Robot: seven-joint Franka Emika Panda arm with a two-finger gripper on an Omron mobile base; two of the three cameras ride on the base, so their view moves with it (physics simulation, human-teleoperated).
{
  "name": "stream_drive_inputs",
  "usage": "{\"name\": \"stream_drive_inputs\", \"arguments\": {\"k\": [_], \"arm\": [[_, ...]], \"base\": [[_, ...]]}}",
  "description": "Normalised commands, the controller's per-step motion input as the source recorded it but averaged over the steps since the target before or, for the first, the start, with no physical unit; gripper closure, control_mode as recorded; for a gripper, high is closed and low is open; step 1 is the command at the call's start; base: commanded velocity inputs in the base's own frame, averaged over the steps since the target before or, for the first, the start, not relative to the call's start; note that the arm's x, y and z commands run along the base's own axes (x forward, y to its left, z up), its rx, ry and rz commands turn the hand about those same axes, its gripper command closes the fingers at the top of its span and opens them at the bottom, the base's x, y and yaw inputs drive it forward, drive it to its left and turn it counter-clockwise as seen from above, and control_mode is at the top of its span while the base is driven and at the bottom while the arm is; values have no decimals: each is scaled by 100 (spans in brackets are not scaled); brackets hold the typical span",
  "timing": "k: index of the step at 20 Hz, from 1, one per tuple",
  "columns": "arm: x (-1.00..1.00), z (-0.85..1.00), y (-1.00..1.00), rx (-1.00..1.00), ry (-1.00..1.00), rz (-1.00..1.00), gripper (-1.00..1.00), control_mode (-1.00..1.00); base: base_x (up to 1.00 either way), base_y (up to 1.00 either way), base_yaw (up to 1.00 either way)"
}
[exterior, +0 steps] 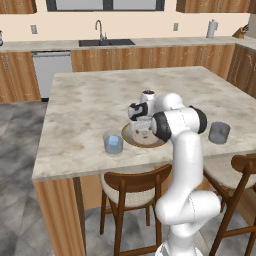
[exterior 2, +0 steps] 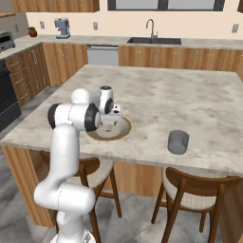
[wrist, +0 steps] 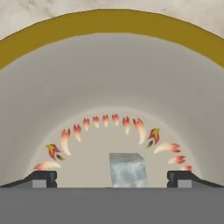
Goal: There are four ice cubes in the ice bowl. Place two ice cubes in each glass of water.
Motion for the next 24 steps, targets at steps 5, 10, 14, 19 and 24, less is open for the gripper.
{"name": "stream_drive_inputs", "arguments": {"k": [5,10,14,19,24], "arm": [[12,-20,0,-3,8,0,-100,-100],[10,-10,0,-2,7,0,-100,-100],[0,-1,-5,-4,4,0,-100,-100],[2,-22,0,-2,5,0,-100,-100],[17,-25,-2,-1,5,0,-100,-100]], "base": [[0,0,0],[0,0,0],[0,0,0],[0,0,0],[0,0,0]]}}
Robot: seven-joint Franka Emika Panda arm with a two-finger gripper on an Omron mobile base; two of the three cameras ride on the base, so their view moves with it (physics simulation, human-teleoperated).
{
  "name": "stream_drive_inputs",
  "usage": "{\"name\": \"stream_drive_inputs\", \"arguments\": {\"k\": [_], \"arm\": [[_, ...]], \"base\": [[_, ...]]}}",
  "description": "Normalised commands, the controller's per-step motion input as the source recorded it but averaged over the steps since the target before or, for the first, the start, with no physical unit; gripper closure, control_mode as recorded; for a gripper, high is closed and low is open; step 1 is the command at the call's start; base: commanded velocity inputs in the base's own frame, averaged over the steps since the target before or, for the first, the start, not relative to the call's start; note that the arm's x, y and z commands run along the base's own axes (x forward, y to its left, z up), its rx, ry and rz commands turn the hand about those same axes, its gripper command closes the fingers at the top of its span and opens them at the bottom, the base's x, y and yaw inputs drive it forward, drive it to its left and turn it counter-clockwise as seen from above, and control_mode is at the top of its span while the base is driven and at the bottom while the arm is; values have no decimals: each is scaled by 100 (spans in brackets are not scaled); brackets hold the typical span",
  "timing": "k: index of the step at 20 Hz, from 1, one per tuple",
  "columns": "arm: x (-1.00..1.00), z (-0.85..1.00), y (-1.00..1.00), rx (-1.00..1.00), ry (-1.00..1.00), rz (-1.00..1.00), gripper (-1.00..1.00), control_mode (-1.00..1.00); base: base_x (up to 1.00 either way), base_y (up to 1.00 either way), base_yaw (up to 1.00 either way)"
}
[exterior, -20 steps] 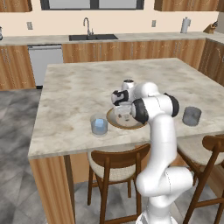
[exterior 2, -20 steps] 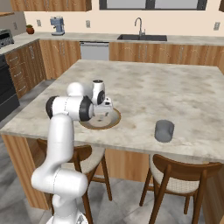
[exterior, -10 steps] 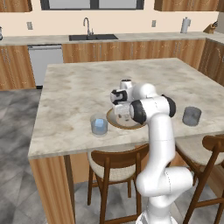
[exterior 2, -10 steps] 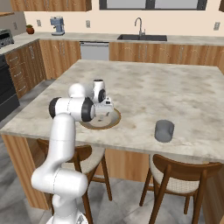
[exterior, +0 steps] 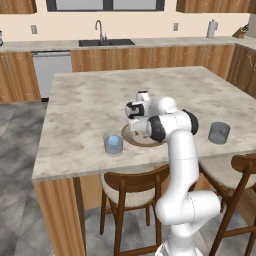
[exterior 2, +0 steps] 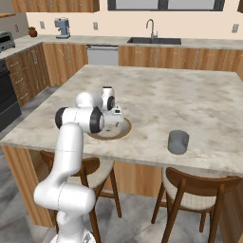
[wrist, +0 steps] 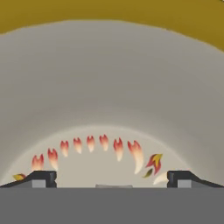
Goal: There are four ice cubes in the ice bowl. Place two ice cubes in each glass of water.
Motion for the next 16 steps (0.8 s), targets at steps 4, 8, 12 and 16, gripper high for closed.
{"name": "stream_drive_inputs", "arguments": {"k": [4,8,12,16], "arm": [[-10,-33,-2,0,9,0,-100,-100],[-34,-28,0,0,4,0,-100,-100],[-36,-31,0,0,0,0,-100,-100],[0,-33,0,-1,0,0,-100,-100]], "base": [[0,0,0],[0,0,0],[0,0,0],[0,0,0]]}}
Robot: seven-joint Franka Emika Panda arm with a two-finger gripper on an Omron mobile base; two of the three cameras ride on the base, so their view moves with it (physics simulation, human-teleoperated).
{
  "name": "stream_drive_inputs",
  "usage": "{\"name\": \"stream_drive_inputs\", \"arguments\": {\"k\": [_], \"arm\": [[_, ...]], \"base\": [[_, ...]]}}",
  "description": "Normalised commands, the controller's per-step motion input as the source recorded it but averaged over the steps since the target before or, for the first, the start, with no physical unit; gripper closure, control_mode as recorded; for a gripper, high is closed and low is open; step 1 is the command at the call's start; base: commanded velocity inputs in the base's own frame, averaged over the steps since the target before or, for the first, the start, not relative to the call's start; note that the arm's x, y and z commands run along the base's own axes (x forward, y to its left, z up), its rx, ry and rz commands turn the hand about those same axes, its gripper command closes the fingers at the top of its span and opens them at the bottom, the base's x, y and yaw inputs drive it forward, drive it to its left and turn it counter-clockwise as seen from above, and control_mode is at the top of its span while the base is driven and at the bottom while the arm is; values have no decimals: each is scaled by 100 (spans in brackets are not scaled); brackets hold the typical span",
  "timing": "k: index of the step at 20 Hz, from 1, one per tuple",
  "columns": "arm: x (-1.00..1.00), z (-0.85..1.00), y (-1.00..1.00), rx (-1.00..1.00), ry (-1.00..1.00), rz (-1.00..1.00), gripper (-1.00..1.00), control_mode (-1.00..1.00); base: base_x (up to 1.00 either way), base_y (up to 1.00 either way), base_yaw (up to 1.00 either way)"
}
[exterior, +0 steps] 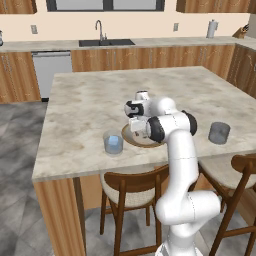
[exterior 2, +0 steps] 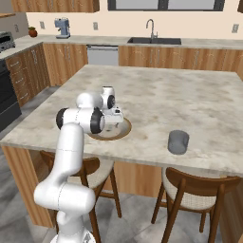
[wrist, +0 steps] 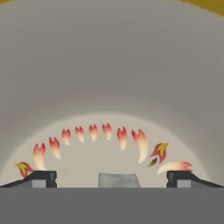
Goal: There are four ice cubes in the ice bowl. Place two ice cubes in each glass of water.
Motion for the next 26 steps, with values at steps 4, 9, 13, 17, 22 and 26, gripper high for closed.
{"name": "stream_drive_inputs", "arguments": {"k": [4,9,13,17,22,26], "arm": [[-6,-30,-3,0,2,0,100,-100],[-18,-16,-3,-1,1,-1,100,-100],[-18,-16,-1,-1,0,-1,100,-100],[-50,48,-12,0,0,-2,100,-100],[-94,80,-44,0,0,-5,100,-100],[-100,66,-92,0,-1,-10,100,-100]], "base": [[0,0,0],[0,0,0],[0,0,0],[0,0,0],[0,0,0],[0,0,0]]}}
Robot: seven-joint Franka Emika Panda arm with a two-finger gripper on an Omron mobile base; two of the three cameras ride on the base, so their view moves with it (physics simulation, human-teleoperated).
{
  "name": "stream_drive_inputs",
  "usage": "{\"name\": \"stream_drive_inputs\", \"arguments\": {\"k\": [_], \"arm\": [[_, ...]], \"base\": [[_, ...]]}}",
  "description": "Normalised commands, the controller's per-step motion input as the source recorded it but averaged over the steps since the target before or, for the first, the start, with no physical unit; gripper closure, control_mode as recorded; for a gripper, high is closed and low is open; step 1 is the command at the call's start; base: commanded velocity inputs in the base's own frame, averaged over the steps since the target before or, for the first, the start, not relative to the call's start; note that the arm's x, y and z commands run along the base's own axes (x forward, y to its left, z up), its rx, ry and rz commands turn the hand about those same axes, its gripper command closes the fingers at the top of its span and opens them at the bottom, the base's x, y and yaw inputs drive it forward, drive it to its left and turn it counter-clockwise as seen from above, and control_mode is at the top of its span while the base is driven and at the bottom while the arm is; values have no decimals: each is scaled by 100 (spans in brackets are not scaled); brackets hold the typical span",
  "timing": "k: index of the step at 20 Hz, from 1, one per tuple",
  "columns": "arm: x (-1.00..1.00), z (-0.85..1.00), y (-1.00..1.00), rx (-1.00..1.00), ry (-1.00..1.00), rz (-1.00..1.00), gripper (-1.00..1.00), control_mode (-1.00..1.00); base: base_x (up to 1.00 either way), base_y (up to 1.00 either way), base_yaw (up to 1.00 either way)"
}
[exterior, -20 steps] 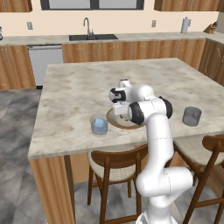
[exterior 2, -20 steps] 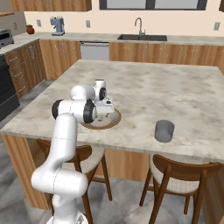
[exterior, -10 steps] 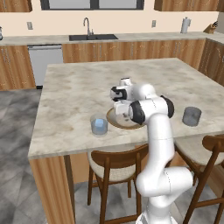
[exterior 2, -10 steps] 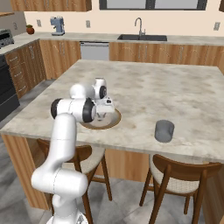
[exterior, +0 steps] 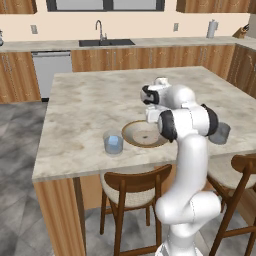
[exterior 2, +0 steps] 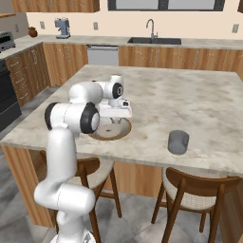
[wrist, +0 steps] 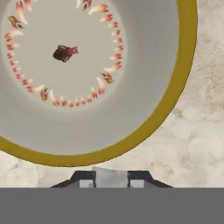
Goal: There are four ice cubes in the ice bowl. Place two ice cubes in each glass of water.
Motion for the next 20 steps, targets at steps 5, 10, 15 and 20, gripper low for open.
{"name": "stream_drive_inputs", "arguments": {"k": [5,10,15,20], "arm": [[-94,51,-100,-2,-7,-11,100,-100],[-53,39,-100,-9,-17,-10,100,-100],[-12,13,-100,-13,-13,-13,100,-100],[21,13,-100,-5,-2,-14,100,-100]], "base": [[0,0,0],[0,0,0],[0,0,0],[0,0,0]]}}
